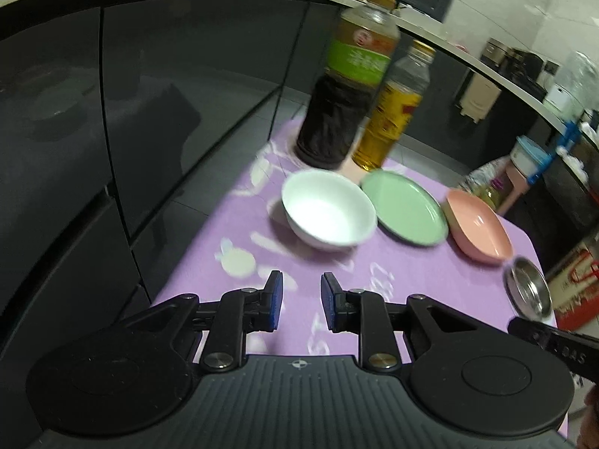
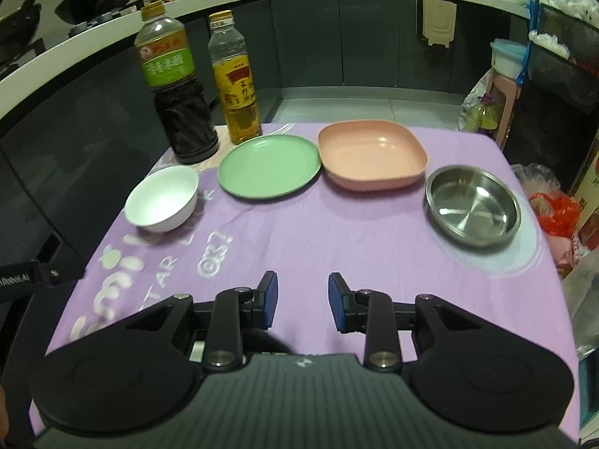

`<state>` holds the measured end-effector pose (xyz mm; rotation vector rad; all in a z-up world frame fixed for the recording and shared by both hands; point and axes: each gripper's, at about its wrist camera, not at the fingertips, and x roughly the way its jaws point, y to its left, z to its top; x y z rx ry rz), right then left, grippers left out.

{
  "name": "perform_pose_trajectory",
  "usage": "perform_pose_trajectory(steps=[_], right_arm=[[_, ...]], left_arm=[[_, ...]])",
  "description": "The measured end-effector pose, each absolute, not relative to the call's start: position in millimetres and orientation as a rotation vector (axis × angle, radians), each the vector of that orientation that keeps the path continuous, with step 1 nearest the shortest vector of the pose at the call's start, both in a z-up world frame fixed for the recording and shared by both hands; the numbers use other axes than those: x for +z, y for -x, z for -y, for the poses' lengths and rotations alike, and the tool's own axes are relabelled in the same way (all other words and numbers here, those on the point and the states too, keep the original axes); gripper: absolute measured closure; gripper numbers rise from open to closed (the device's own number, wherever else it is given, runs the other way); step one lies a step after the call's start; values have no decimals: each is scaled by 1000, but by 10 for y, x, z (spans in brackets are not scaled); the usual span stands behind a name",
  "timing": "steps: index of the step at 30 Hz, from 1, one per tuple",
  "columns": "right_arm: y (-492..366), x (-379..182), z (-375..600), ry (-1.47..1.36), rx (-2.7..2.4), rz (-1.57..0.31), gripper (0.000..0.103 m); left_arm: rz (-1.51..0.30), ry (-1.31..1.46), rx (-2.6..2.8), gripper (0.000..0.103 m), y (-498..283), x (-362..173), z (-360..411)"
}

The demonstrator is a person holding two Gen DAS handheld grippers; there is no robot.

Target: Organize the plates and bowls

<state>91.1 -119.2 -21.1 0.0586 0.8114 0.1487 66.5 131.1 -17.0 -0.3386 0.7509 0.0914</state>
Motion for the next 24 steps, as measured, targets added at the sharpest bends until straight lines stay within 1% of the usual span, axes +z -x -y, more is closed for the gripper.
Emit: perform_pose_trajectory(steps=[6, 11, 16, 24], right_arm=[[-1301, -157, 1048, -91, 262, -828, 72], [-1620, -224, 727, -135, 334, -898, 72], [-1758, -293, 341, -53, 361, -901, 72], [-2108, -445, 26, -90, 388, -950, 72]], left_arm=[[-729, 378, 105, 82, -1049, -167, -1450], [-788, 364, 117, 82, -1307, -316, -1523], [-813, 396, 117, 82, -1502, -422, -1593], [-867, 366, 141, 82, -1805, -541, -1558]])
